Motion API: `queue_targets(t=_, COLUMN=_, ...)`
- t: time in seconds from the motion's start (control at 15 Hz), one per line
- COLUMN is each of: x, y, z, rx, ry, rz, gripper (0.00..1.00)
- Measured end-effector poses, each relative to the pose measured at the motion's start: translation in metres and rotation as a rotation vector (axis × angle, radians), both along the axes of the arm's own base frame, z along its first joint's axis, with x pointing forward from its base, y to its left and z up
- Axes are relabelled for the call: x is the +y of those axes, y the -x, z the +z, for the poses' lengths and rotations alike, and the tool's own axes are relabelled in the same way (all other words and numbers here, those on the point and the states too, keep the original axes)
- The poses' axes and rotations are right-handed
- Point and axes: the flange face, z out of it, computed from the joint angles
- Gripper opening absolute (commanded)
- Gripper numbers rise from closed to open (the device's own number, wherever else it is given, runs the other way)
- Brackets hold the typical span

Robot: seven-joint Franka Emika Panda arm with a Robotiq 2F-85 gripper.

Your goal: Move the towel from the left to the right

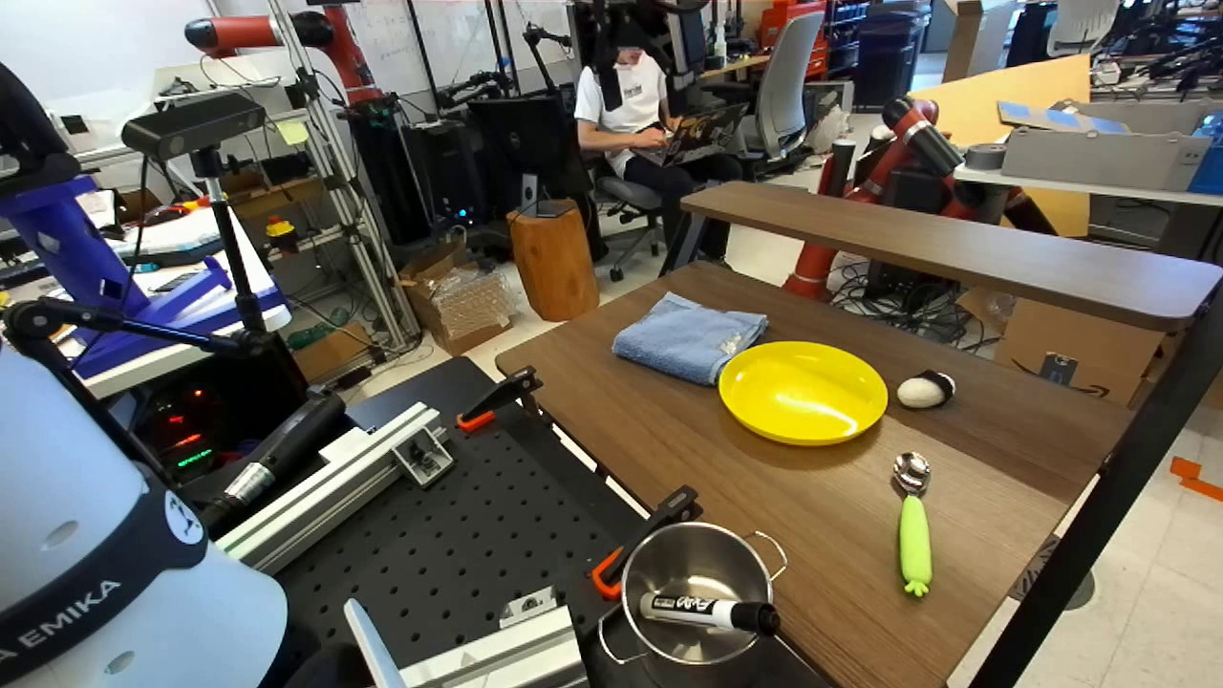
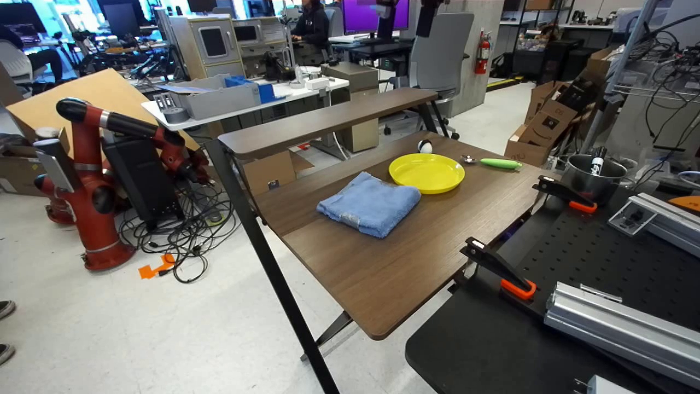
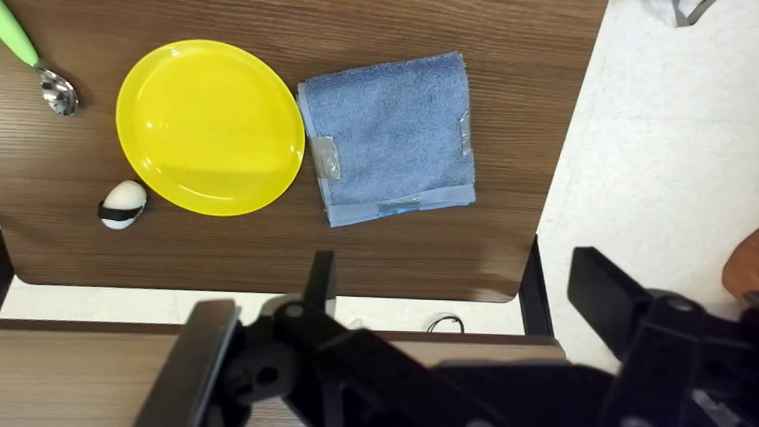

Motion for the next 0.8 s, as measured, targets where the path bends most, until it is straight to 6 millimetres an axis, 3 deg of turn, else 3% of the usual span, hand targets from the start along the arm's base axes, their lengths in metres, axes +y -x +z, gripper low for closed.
queue_targets(t=0.27, x=0.006, y=-0.030, z=-0.031, rx=0.018, ry=0.020, rz=-0.011, gripper=1.00)
queue_targets(t=0.8, x=0.011, y=-0.064, z=-0.097, rx=0.105, ry=0.026, rz=-0.011, gripper=1.00)
